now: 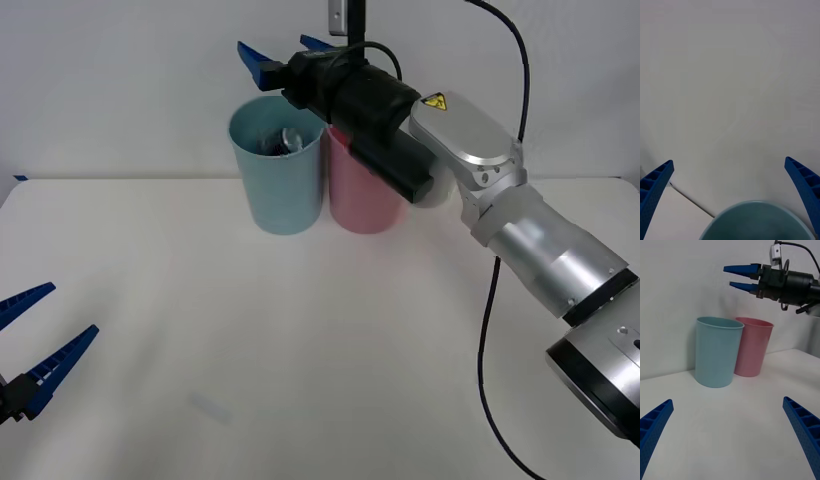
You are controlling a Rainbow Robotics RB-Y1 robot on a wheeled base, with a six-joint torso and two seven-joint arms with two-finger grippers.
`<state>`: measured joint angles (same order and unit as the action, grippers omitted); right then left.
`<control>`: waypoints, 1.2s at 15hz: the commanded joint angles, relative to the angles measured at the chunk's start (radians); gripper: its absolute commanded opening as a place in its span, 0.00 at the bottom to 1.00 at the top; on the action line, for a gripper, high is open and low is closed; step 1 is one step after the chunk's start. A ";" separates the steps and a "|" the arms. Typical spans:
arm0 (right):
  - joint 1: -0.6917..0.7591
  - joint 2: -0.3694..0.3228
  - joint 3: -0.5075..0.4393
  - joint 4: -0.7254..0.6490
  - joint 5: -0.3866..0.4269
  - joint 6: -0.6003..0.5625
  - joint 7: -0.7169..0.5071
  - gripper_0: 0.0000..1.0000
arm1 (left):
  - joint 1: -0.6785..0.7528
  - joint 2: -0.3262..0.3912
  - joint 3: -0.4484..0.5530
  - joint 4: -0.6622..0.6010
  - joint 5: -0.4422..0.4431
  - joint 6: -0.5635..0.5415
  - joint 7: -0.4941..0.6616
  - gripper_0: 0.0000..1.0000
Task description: Grasp the object on the table and drop it into the matching bin: aluminum can to the light blue bin, PET bottle to the pink bin.
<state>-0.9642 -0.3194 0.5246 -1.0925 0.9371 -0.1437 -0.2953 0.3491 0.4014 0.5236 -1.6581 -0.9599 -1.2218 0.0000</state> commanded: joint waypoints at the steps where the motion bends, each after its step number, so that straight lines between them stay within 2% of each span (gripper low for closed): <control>1: 0.108 -0.063 0.000 -0.159 0.012 0.000 -0.005 1.00 | 0.000 0.000 0.000 0.000 0.000 0.000 0.000 1.00; 8: 0.391 -0.277 -0.002 -0.535 0.011 0.001 -0.002 1.00 | 0.000 0.000 0.000 0.000 0.000 0.000 0.000 1.00; 12: 0.562 -0.382 -0.060 -0.698 0.005 -0.017 0.015 1.00 | 0.000 0.000 0.000 0.000 0.000 0.000 0.000 1.00; 15: 0.691 -0.425 -0.153 -0.756 -0.001 -0.119 0.042 1.00 | 0.000 0.000 0.000 0.000 0.000 0.000 0.000 1.00; 18: 0.800 -0.434 -0.259 -0.764 -0.034 -0.251 0.162 1.00 | 0.000 0.000 0.000 0.000 0.000 0.000 0.000 1.00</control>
<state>-0.1901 -0.7482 0.2901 -1.8550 0.9134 -0.3609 -0.1620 0.3490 0.4014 0.5236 -1.6581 -0.9599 -1.2218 0.0000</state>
